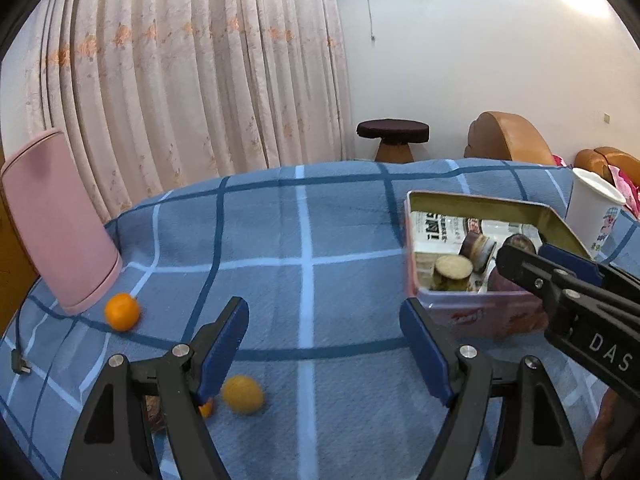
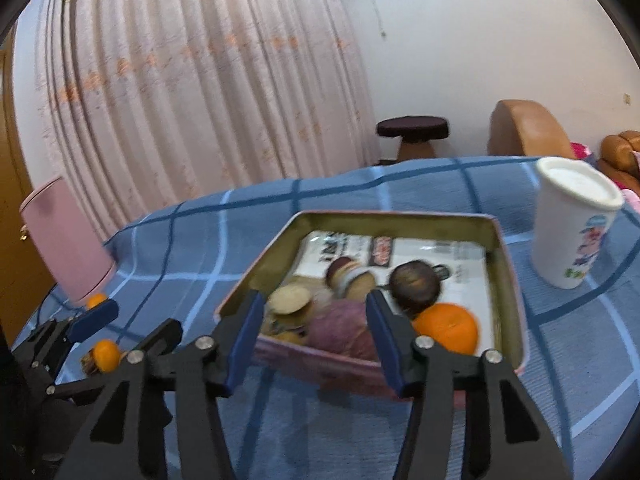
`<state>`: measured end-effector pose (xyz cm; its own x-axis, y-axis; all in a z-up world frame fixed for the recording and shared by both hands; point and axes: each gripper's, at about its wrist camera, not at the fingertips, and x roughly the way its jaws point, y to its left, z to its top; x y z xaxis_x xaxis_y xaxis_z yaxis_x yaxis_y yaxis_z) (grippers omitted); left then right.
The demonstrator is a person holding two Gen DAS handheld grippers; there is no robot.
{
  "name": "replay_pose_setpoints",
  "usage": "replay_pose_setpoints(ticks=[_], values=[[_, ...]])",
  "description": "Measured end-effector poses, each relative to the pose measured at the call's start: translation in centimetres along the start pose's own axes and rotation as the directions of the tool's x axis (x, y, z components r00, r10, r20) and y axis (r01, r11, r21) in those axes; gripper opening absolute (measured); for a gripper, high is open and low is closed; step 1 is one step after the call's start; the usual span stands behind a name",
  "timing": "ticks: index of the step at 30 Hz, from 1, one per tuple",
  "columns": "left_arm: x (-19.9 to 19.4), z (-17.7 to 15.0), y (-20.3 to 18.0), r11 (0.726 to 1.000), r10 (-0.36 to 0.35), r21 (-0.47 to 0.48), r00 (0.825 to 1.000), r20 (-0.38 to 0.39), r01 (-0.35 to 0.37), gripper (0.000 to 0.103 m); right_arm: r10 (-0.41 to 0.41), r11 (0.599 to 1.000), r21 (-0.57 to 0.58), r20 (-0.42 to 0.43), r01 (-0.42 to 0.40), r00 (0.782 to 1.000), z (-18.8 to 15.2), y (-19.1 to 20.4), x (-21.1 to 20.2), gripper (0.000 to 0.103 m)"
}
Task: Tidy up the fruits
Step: 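Move both grippers back toward the oranges and small fruits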
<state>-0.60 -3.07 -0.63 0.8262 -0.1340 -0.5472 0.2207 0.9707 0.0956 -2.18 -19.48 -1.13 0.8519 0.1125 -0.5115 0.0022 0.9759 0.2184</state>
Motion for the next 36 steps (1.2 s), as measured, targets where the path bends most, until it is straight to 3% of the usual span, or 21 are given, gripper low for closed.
replay_pose_setpoints(ticks=[9, 13, 17, 20, 23, 29, 34, 36], values=[[0.5, -0.4, 4.3, 1.0, 0.008, 0.007, 0.996, -0.085, -0.007, 0.079, 0.144, 0.984, -0.089, -0.098, -0.153, 0.985, -1.3, 4.7, 0.7, 0.052], [0.8, -0.3, 8.4, 0.999, 0.018, -0.048, 0.993, -0.115, -0.023, 0.079, 0.175, 0.965, -0.169, -0.143, -0.199, 0.974, -2.3, 7.4, 1.0, 0.052], [1.2, -0.3, 12.4, 0.988, 0.018, -0.149, 0.989, -0.149, -0.04, 0.079, 0.213, 0.952, -0.175, -0.211, -0.251, 0.954, -3.1, 9.6, 2.0, 0.052], [1.1, -0.5, 13.4, 0.988, 0.023, -0.144, 0.987, -0.16, -0.046, 0.079, 0.228, 0.944, -0.175, -0.259, -0.278, 0.939, -3.6, 11.4, 3.2, 0.051], [1.3, -0.8, 13.8, 0.991, 0.048, -0.116, 0.984, -0.169, -0.069, 0.079, 0.213, 0.937, -0.205, -0.31, -0.284, 0.927, -4.0, 13.4, 4.5, 0.045], [1.3, -0.8, 13.6, 0.993, 0.044, -0.101, 0.984, -0.173, -0.062, 0.079, 0.185, 0.941, -0.196, -0.382, -0.275, 0.905, -4.2, 15.6, 7.2, 0.043], [1.4, -0.7, 13.2, 0.995, 0.046, -0.081, 0.984, -0.172, -0.061, 0.079, 0.168, 0.942, -0.208, -0.388, -0.263, 0.906, -4.1, 16.0, 7.3, 0.029], [1.4, -0.7, 13.1, 0.995, 0.044, -0.077, 0.984, -0.171, -0.058, 0.079, 0.164, 0.944, -0.207, -0.385, -0.258, 0.908, -4.1, 15.8, 7.1, 0.029]])
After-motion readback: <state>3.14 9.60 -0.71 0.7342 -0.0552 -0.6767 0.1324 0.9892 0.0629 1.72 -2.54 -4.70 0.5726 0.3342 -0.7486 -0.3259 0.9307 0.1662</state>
